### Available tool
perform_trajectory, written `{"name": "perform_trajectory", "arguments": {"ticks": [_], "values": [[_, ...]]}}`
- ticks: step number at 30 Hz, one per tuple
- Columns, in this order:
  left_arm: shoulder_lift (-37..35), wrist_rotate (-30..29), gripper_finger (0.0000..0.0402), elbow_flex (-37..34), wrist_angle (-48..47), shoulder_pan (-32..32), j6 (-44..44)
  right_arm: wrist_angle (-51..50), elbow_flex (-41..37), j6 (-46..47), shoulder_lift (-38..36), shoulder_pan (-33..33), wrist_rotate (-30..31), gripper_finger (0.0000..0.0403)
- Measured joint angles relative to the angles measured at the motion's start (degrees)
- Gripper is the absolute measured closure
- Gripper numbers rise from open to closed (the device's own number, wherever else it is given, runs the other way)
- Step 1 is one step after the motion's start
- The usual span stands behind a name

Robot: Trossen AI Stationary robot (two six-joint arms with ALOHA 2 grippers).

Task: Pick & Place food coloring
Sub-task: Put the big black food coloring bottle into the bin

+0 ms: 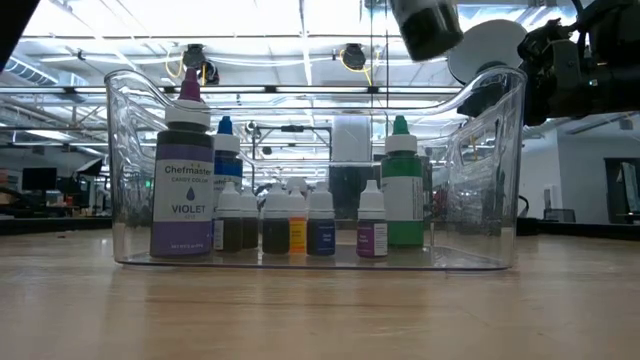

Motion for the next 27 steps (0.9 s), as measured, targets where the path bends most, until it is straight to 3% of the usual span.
{"name": "perform_trajectory", "arguments": {"ticks": [17,27], "values": [[9.5,3.3,0.0254,-0.1,2.2,0.3,-0.6,-0.5,0.0,0.0,-0.2,0.0,0.0,0.0297],[10.3,4.0,0.0254,-6.3,7.1,1.1,-0.8,-0.2,0.0,0.0,0.0,0.0,0.0,0.0297]]}}
